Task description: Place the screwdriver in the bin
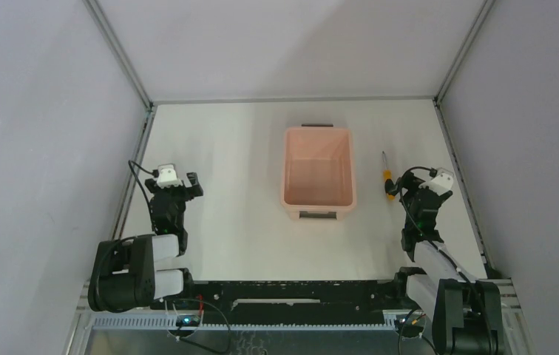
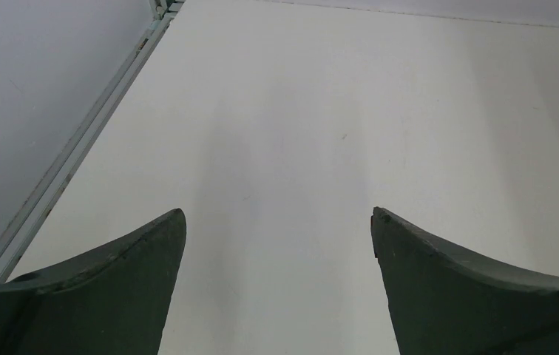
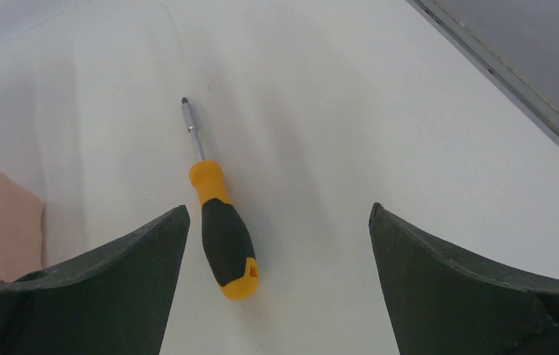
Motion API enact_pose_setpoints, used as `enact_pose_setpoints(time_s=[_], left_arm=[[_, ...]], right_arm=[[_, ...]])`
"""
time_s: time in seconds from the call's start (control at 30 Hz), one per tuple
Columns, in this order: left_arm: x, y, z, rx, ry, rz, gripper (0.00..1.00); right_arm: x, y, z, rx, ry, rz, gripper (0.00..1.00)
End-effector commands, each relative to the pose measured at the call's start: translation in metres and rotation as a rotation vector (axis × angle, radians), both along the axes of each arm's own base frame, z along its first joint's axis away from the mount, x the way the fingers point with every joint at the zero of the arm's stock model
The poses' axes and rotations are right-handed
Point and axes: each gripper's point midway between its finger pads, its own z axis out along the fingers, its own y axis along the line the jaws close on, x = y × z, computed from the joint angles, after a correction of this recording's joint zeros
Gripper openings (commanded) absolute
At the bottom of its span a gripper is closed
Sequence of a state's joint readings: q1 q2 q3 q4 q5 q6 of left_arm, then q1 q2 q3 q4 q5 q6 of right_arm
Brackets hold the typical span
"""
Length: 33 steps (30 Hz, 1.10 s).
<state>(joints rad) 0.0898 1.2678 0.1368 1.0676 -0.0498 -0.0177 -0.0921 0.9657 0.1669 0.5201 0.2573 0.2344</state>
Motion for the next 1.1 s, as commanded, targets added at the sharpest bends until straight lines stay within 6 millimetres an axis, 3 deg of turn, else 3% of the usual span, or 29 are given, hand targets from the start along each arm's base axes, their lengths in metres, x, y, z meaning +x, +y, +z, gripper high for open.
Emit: enact_pose_setpoints(time_s=[0.0, 0.17, 0.3, 0.5, 0.7, 0.87, 0.93, 1.07], left_arm=[[0.011, 0.001, 0.025, 0.017, -0.068, 0.006, 1.0], [0.011, 0.001, 0.025, 0.016, -0.067, 0.006, 1.0], [0.011, 0.001, 0.025, 0.016, -0.067, 0.006, 1.0], [0.011, 0.001, 0.025, 0.015, -0.067, 0.006, 1.0], [0.011, 0.001, 0.025, 0.016, -0.068, 0.006, 1.0], [0.011, 0.001, 0.025, 0.016, -0.067, 0.006, 1.0], [0.01, 0.002, 0.024, 0.015, -0.067, 0.007, 1.0], [0.011, 0.001, 0.025, 0.015, -0.067, 0.006, 1.0]], right_arm=[[0.012, -0.001, 0.019, 0.021, -0.058, -0.008, 1.0], [0.016, 0.006, 0.019, 0.024, -0.012, 0.026, 1.0], [0.019, 0.004, 0.032, 0.001, 0.029, 0.023, 1.0], [0.02, 0.012, 0.032, 0.07, 0.358, 0.053, 1.0], [0.029, 0.02, 0.028, 0.06, 0.505, 0.154, 1.0], [0.037, 0.049, -0.002, 0.131, 0.646, 0.347, 1.0], [0.038, 0.05, -0.024, 0.149, 0.729, 0.361, 1.0], [0.041, 0.044, -0.047, 0.144, 0.813, 0.347, 1.0]])
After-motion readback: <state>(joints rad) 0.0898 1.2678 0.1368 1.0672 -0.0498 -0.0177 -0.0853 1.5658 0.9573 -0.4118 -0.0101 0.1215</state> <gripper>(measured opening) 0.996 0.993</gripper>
